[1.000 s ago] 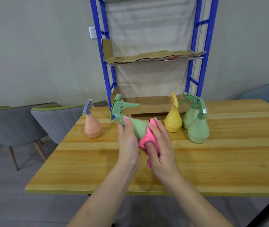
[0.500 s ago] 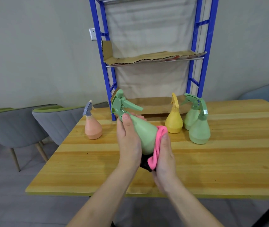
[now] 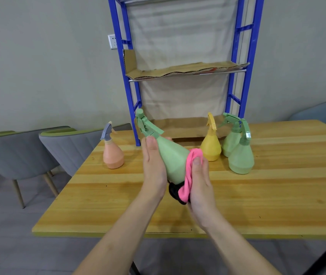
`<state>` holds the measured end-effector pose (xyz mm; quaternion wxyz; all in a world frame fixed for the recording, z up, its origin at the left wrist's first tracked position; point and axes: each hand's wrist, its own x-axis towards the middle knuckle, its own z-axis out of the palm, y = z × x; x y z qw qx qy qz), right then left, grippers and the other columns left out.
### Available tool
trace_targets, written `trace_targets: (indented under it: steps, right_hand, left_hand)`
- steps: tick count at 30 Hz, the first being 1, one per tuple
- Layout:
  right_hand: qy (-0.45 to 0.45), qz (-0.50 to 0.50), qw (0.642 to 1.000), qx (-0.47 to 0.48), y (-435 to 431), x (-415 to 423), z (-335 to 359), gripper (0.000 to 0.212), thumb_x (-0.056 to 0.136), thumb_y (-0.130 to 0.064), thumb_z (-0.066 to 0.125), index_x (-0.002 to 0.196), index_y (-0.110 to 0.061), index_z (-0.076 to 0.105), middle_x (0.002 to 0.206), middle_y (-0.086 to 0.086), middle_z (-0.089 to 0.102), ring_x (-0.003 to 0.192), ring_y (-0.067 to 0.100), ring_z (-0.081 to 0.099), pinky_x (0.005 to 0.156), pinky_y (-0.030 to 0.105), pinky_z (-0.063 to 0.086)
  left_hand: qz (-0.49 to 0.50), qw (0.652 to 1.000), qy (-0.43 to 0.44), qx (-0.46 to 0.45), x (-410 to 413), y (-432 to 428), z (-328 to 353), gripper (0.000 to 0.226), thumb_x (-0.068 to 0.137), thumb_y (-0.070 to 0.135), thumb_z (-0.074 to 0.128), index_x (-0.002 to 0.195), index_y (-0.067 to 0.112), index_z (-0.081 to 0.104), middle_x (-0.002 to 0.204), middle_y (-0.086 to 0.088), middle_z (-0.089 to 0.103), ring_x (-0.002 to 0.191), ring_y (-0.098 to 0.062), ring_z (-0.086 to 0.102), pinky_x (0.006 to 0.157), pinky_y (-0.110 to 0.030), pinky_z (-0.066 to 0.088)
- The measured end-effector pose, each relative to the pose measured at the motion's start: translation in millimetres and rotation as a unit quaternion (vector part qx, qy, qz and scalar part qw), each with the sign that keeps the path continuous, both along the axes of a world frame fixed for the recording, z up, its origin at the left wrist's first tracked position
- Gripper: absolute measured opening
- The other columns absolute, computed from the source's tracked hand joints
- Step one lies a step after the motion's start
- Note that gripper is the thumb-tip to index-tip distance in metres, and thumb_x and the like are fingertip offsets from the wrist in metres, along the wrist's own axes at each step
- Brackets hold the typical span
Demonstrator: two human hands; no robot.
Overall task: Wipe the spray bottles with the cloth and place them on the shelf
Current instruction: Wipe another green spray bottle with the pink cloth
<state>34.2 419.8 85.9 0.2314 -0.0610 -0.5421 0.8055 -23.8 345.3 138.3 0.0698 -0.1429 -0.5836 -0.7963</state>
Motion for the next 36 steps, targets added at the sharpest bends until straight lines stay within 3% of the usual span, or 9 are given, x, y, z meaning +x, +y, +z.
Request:
trace_targets:
  steps: [4,8,13,17,22,26,31,34,36]
  right_hand:
    - [0.043,-0.080,0.976,0.197,4,1,-8,0.053,0.097,-0.074,0.037,0.143,-0.047,0.038,0.119,-0.031,0.058,0.107,0.001,0.062,0.092,0.027,0.053]
    - [0.131,-0.144,0.918,0.346,10,-4,-23,0.063,0.106,-0.060,0.040,0.155,-0.021,0.031,0.153,0.003,0.042,0.140,0.024,0.048,0.111,0.045,0.047]
    - [0.061,-0.078,0.983,0.153,-4,5,-4,0.050,0.100,-0.069,0.040,0.142,-0.043,0.047,0.130,-0.008,0.063,0.122,0.016,0.064,0.102,0.046,0.055]
    - [-0.001,0.034,0.995,-0.090,5,-2,6,0.059,0.095,-0.065,0.048,0.141,-0.029,0.057,0.126,0.005,0.075,0.116,0.025,0.073,0.095,0.051,0.062]
    - [0.047,-0.062,0.976,0.204,8,2,-1,0.041,0.104,-0.063,0.040,0.141,-0.045,0.039,0.129,-0.028,0.058,0.121,0.000,0.059,0.099,0.019,0.048]
    - [0.135,-0.146,0.898,0.392,17,-3,-27,0.061,0.108,-0.055,0.040,0.157,-0.021,0.028,0.158,0.009,0.037,0.145,0.027,0.043,0.118,0.043,0.042]
    - [0.061,-0.061,0.986,0.141,-1,10,-11,0.043,0.103,-0.062,0.041,0.143,-0.049,0.044,0.131,-0.018,0.064,0.117,0.015,0.065,0.102,0.048,0.055]
    - [0.002,0.050,0.994,-0.099,4,7,4,0.057,0.101,-0.066,0.045,0.143,-0.030,0.058,0.127,0.001,0.076,0.111,0.026,0.074,0.100,0.058,0.058]
    - [0.015,0.044,0.994,-0.102,6,7,8,0.061,0.096,-0.062,0.046,0.144,-0.025,0.057,0.129,0.002,0.075,0.117,0.023,0.073,0.102,0.054,0.058]
  left_hand:
    - [0.022,0.998,-0.039,-0.038,1,1,-9,0.030,0.113,0.046,0.029,0.119,0.032,0.055,0.111,0.010,0.064,0.096,0.011,0.060,0.091,-0.022,0.045]
    - [-0.013,0.996,-0.086,0.015,11,5,-2,0.052,0.102,0.055,0.049,0.145,0.023,0.050,0.139,-0.001,0.064,0.128,-0.017,0.062,0.113,-0.045,0.049]
    - [0.000,0.997,-0.065,0.034,11,2,-4,0.046,0.101,0.048,0.059,0.140,0.024,0.053,0.128,-0.007,0.069,0.118,-0.025,0.068,0.104,-0.048,0.056]
    - [-0.043,0.999,-0.021,0.005,6,-5,1,0.021,0.111,0.028,0.044,0.128,0.023,0.055,0.111,-0.005,0.074,0.093,-0.015,0.072,0.075,-0.027,0.059]
    - [-0.052,0.997,-0.005,-0.062,7,-6,-9,0.032,0.114,0.035,0.033,0.133,0.015,0.050,0.111,0.003,0.062,0.094,0.004,0.062,0.081,-0.013,0.051]
    - [-0.087,0.994,-0.049,-0.037,12,-2,-3,0.032,0.109,0.044,0.047,0.122,0.017,0.059,0.108,-0.004,0.071,0.099,-0.013,0.069,0.079,-0.025,0.057]
    - [-0.080,0.996,-0.016,-0.039,18,-2,1,0.030,0.106,0.037,0.056,0.126,0.014,0.056,0.099,0.000,0.071,0.091,-0.015,0.070,0.074,-0.024,0.057]
    - [-0.118,0.993,0.017,-0.023,14,-9,2,0.033,0.108,0.033,0.053,0.133,0.011,0.055,0.104,-0.001,0.072,0.094,-0.016,0.071,0.075,-0.026,0.058]
    - [-0.121,0.991,0.035,-0.041,13,-12,6,0.034,0.104,0.044,0.054,0.128,0.020,0.057,0.107,0.003,0.072,0.100,-0.017,0.069,0.076,-0.026,0.058]
